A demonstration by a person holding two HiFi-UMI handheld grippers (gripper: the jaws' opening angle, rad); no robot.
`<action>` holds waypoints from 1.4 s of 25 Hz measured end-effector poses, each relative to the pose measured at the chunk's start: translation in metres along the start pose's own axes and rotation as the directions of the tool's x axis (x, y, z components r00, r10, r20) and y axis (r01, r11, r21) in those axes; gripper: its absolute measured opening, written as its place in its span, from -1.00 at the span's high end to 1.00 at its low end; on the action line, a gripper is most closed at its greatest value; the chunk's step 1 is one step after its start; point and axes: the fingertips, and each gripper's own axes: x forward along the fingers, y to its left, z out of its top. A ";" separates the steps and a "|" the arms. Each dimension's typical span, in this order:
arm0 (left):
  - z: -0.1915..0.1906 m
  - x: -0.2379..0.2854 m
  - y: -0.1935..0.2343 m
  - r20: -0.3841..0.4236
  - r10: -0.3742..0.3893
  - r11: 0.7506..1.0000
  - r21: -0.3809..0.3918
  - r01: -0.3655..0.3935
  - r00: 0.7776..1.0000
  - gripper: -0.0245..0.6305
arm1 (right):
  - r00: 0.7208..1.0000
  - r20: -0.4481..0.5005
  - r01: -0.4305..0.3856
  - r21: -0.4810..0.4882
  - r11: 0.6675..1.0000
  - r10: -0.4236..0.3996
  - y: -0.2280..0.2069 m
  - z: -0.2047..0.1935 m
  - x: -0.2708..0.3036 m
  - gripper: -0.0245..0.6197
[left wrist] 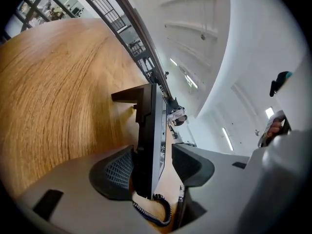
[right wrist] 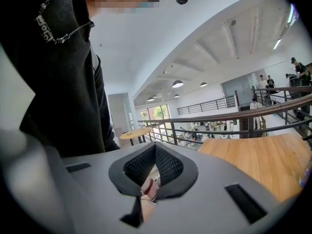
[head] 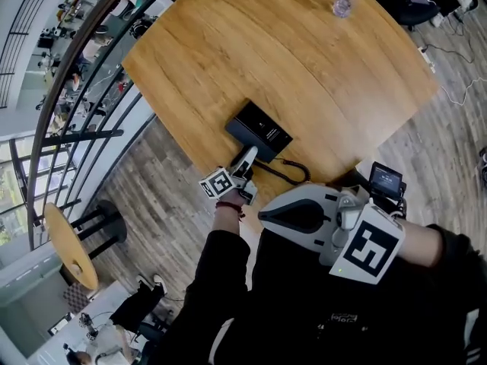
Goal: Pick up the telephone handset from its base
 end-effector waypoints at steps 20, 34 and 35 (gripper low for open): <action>0.018 0.004 0.014 -0.006 0.044 0.998 -0.043 -0.044 0.999 0.56 | 0.997 0.057 0.059 0.019 0.998 -0.060 -0.004 0.004 -0.008 0.87; 0.015 0.005 -0.017 0.006 -0.028 0.987 -0.157 0.029 1.000 0.66 | 0.996 0.076 0.048 0.014 0.999 -0.048 -0.008 0.008 -0.012 0.87; 0.015 0.005 -0.018 0.009 -0.030 0.987 -0.157 0.031 1.000 0.67 | 0.996 0.077 0.047 0.014 0.999 -0.048 -0.008 0.008 -0.012 0.87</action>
